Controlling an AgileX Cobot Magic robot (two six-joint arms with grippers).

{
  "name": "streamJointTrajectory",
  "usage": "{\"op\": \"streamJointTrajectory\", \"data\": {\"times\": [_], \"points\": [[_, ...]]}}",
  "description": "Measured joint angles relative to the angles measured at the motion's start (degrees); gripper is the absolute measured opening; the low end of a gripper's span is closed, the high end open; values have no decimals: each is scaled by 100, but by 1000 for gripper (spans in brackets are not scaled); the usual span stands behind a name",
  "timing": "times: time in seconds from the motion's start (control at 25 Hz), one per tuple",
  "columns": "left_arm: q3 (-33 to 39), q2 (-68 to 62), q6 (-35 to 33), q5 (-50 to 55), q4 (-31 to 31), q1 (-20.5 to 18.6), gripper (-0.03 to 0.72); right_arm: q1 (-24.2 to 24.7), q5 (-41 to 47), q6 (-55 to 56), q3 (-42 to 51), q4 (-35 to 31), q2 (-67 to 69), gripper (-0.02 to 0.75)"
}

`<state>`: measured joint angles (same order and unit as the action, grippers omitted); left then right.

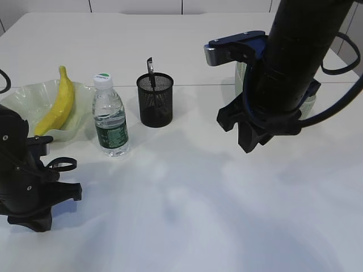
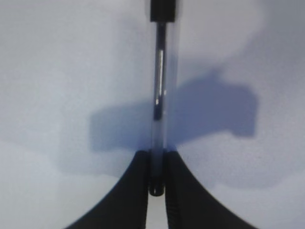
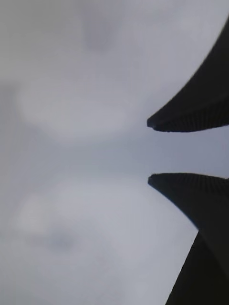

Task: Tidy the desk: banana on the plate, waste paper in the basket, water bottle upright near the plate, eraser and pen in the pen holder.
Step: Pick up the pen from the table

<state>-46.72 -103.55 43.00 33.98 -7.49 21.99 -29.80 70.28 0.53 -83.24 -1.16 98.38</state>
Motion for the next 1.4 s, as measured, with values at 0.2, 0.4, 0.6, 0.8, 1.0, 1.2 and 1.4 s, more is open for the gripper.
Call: {"op": "streamJointTrajectory", "data": {"times": [0.2,0.4,0.6,0.8,1.0,1.2,1.4], "points": [[0,-9,0,0,-41,0,45,0,0,0,0,0,0,230],[0,-9,0,0,-106,0,45,0,0,0,0,0,0,230],[0,-9,0,0,-248,0,40,0,0,0,0,0,0,230],[0,-9,0,0,-296,0,39,0,0,0,0,0,0,230],[0,-9,-13,0,-309,0,39,0,0,0,0,0,0,230],[35,260,-47,-11,-418,0,38,0,0,0,0,0,0,230],[43,585,-60,-11,-517,0,38,0,0,0,0,0,0,230]]}}
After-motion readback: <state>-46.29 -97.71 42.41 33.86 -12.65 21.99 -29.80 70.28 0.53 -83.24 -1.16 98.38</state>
